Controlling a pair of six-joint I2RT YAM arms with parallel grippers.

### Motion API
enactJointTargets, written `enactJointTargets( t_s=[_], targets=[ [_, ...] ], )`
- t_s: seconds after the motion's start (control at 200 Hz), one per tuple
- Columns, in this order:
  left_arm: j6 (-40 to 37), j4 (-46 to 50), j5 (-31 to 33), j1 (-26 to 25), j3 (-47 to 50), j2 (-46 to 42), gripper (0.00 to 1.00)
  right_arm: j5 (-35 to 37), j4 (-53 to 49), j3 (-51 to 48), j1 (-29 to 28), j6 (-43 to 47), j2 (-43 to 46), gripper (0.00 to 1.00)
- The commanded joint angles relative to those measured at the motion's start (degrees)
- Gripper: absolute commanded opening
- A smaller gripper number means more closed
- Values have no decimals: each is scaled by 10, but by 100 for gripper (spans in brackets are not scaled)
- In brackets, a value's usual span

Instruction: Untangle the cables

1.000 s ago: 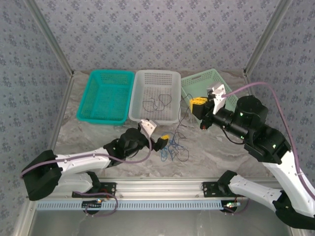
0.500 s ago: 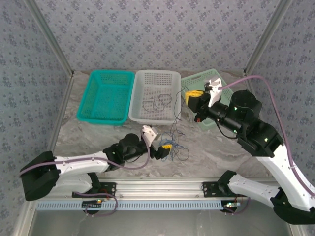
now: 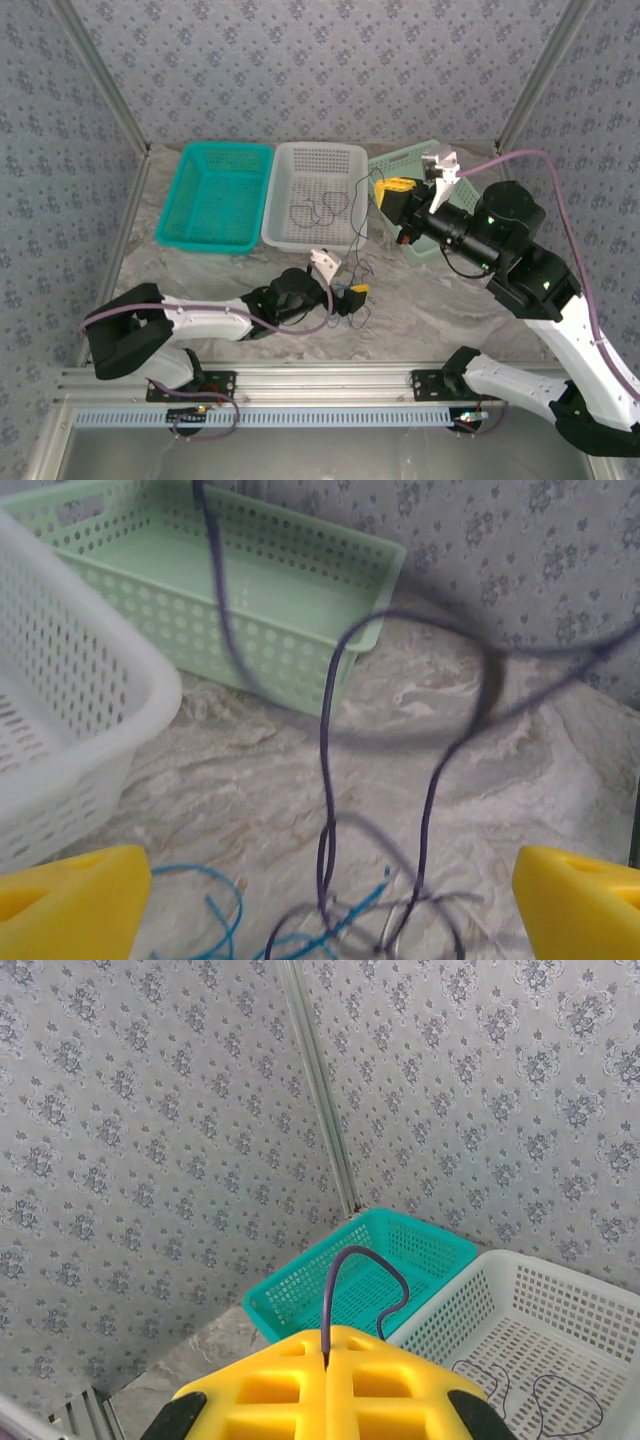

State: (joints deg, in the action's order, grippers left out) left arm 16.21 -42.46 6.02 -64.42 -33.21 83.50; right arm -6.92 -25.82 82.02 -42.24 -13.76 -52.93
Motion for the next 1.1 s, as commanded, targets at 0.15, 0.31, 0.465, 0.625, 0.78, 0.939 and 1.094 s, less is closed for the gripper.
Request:
enactJointTargets(
  t_s=[0.15,0.31,0.465,0.625,0.78,0.939,1.094],
  targets=[
    [15,8,14,-4,-59,55,58,-14,31,24,-4,-16,14,0],
    [26,36,29,-5,-48,65,25,39,-5,68,1,22,13,0],
    [38,57,52,-5,-17,55,14,60,-29,112,7,52,9,0],
    [40,75,73,-5,0,40,3,65,-36,131,11,63,-1,0],
    [37,109,94,-4,-1,27,4,61,-20,135,16,70,-14,0],
    [39,146,119,-5,2,18,4,59,-5,170,27,85,-37,0],
    [43,150,134,-5,21,-30,9,48,-19,210,41,98,-80,0]
  ],
)
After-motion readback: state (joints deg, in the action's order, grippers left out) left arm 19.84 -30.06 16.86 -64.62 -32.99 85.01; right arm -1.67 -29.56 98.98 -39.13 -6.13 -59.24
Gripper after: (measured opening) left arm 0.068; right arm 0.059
